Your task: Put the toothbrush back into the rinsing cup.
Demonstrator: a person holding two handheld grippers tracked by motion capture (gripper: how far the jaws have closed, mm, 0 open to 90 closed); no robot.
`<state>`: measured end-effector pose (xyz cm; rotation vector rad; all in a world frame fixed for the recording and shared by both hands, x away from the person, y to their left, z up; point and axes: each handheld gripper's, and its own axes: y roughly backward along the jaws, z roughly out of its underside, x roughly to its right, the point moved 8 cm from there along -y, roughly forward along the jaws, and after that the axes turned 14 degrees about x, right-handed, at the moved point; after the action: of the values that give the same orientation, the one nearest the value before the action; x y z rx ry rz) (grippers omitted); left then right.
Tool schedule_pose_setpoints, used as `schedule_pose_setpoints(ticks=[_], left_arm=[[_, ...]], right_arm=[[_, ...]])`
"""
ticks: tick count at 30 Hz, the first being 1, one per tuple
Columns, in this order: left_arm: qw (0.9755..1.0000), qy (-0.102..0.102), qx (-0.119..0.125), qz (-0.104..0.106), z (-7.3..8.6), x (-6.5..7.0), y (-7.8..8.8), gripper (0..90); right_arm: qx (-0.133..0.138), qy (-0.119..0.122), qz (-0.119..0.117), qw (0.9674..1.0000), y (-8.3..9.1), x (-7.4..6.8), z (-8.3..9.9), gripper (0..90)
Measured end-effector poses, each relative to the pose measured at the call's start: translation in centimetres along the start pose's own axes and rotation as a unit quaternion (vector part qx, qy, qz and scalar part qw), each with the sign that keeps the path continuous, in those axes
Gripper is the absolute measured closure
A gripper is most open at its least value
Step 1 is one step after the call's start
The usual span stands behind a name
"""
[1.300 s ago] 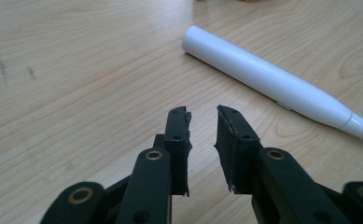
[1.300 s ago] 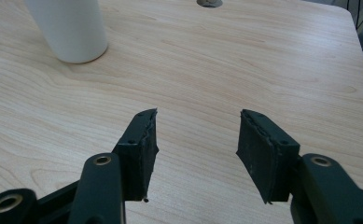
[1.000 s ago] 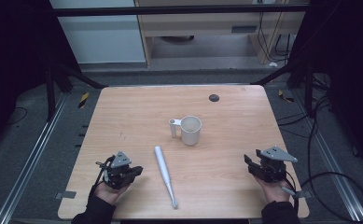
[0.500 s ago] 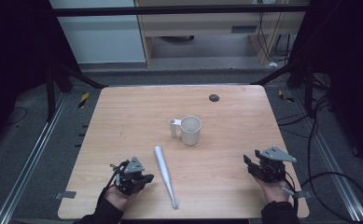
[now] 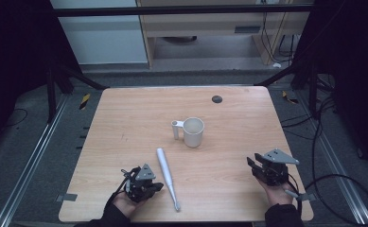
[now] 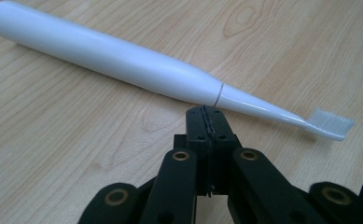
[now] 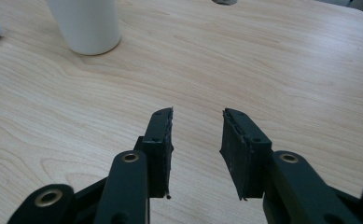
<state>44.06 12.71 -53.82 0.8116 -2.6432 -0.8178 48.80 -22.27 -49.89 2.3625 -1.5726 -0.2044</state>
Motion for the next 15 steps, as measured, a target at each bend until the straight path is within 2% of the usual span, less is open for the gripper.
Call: schedule_pose_setpoints(ticks=[9, 15], left_arm=[[0.9997, -0.01, -0.012, 0.019, 0.1, 1.1, -0.8, 89.3], [0.9995, -0.014, -0.015, 0.022, 0.0, 1.5, -1.1, 89.3]], right_arm=[[-0.005, 0.001, 0.0, 1.0, -0.1, 0.0, 0.1, 64.4], [-0.005, 0.002, -0.001, 1.0, -0.1, 0.0, 0.1, 64.3]])
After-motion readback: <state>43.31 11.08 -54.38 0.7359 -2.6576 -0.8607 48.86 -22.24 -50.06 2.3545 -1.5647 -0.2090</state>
